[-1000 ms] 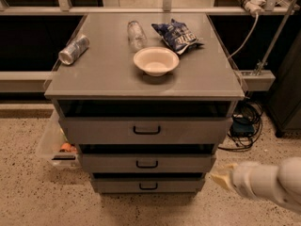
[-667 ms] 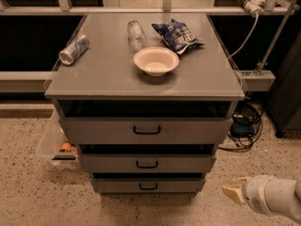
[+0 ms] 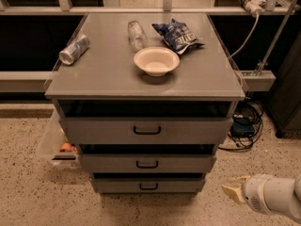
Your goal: Close top drawer
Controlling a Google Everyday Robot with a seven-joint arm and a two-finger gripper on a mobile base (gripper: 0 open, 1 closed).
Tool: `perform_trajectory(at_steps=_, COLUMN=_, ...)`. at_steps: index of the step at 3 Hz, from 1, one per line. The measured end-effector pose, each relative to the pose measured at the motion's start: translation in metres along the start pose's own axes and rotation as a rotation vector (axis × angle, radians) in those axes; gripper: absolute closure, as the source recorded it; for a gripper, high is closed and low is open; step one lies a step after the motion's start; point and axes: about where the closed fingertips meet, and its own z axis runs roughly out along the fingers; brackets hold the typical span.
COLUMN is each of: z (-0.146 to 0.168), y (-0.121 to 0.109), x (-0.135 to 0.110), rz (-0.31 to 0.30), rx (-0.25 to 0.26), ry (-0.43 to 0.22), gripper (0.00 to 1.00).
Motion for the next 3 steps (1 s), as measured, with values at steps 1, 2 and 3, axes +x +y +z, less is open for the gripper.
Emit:
perform_trajectory(at_steps=1, z=0.0000, y=0.0000, x=0.0000, rz=0.000, rx=0.000, ry=0.000, gripper=0.12)
perform_trajectory(at_steps=2, z=0.0000, y=0.0000, x=-0.0001, rz=0.000, rx=0.000, ry=0.000, gripper=0.00)
perform_trajectory(at_steps=3, z=0.0000, y=0.0000, x=-0.0001, rz=0.000, rx=0.000, ry=0.000, gripper=0.00)
